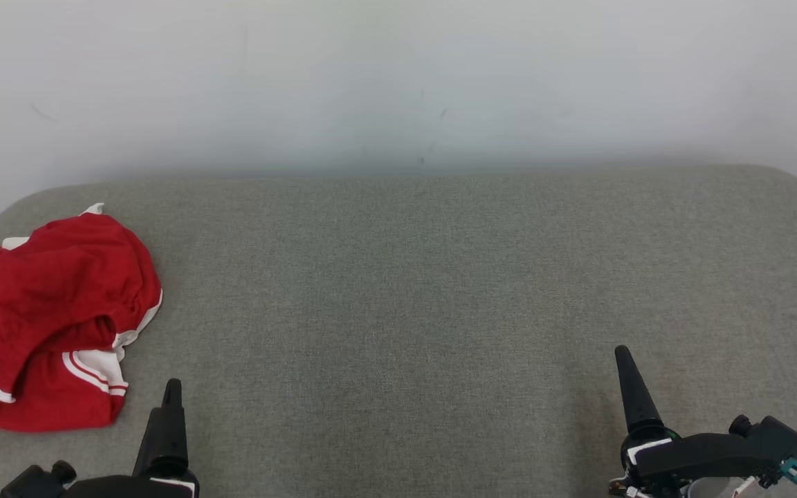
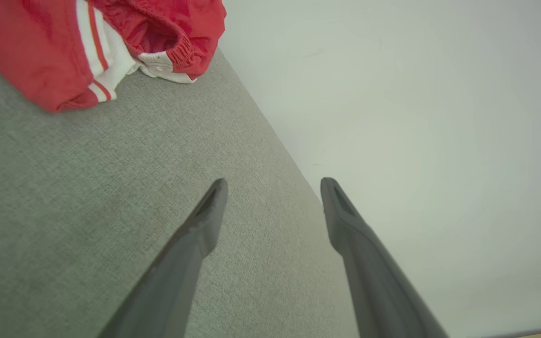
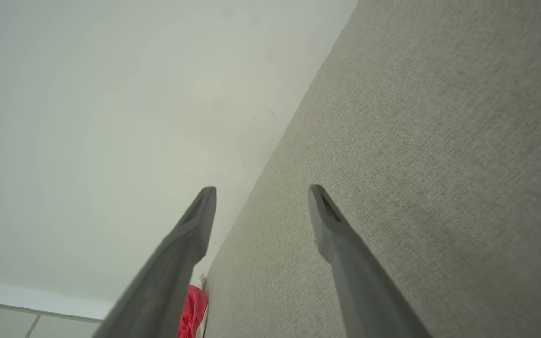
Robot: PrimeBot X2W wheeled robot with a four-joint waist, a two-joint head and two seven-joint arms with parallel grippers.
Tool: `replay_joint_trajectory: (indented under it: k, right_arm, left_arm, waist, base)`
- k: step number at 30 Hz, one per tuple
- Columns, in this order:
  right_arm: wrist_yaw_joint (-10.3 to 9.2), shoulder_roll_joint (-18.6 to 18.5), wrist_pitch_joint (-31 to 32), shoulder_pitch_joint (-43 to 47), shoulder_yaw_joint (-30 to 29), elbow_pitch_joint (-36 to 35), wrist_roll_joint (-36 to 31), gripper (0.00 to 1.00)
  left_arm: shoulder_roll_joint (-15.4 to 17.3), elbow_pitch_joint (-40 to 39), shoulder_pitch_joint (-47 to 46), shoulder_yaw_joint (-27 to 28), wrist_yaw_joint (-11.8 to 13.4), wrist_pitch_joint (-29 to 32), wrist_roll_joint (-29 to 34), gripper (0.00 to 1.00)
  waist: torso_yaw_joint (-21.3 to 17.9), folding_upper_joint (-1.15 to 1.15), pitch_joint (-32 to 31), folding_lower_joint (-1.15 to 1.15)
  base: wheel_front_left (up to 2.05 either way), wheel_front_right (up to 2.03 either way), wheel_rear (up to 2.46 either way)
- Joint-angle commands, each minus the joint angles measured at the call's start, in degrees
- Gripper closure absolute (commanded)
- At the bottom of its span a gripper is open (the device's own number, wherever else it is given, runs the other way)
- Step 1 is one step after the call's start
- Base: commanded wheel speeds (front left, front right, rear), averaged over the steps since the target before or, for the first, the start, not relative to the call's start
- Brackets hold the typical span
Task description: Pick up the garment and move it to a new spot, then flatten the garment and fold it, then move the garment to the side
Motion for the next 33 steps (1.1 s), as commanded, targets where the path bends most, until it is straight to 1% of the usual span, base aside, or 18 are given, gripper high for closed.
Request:
replay_joint_trajectory:
  k: [1,11,16,17,23,33]
  right_arm:
    - [-0.03,-0.1,-0.7,-0.9,0.4,-1.0,-3.2,0.00]
    - [-0.04,-0.1,-2.8,-0.9,1.6,-1.0,-14.2,0.00]
    - [-0.04,-0.1,-3.7,-1.1,1.9,-0.9,-20.2,0.00]
    - [-0.04,-0.1,-3.7,-1.1,1.9,-0.9,-20.2,0.00]
    - [-0.05,-0.1,-5.0,-1.1,2.8,-0.6,-26.3,0.00]
    - [-0.06,-0.1,-6.6,-1.1,3.4,-0.6,-33.6,0.00]
  left_arm:
    - [0.3,-1.0,-1.4,-0.3,-0.1,-0.8,4.0,0.00]
    - [0.4,-1.6,-1.3,-1.4,-0.1,-2.9,16.0,0.00]
    - [0.7,-1.7,-1.3,-2.1,0.0,-3.8,20.9,0.00]
    - [0.7,-1.7,-1.3,-2.1,0.0,-3.8,20.9,0.00]
    - [1.0,-1.6,-1.2,-2.8,0.6,-5.1,26.6,0.00]
    - [1.3,-1.4,-1.3,-3.7,0.6,-6.8,33.0,0.00]
  waist:
    - [0.0,0.00,0.0,0.00]
    - [0.0,0.00,0.0,0.00]
    - [0.0,0.00,0.1,0.00]
    - [0.0,0.00,0.1,0.00]
    - [0.0,0.00,0.0,0.00]
    - [0.0,0.00,0.0,0.00]
  base:
    - [0.00,0.00,0.00]
    - [0.00,0.00,0.00]
    - [0.00,0.00,0.00]
    - [0.00,0.00,0.00]
    - [0.00,0.00,0.00]
    - [0.00,0.00,0.00]
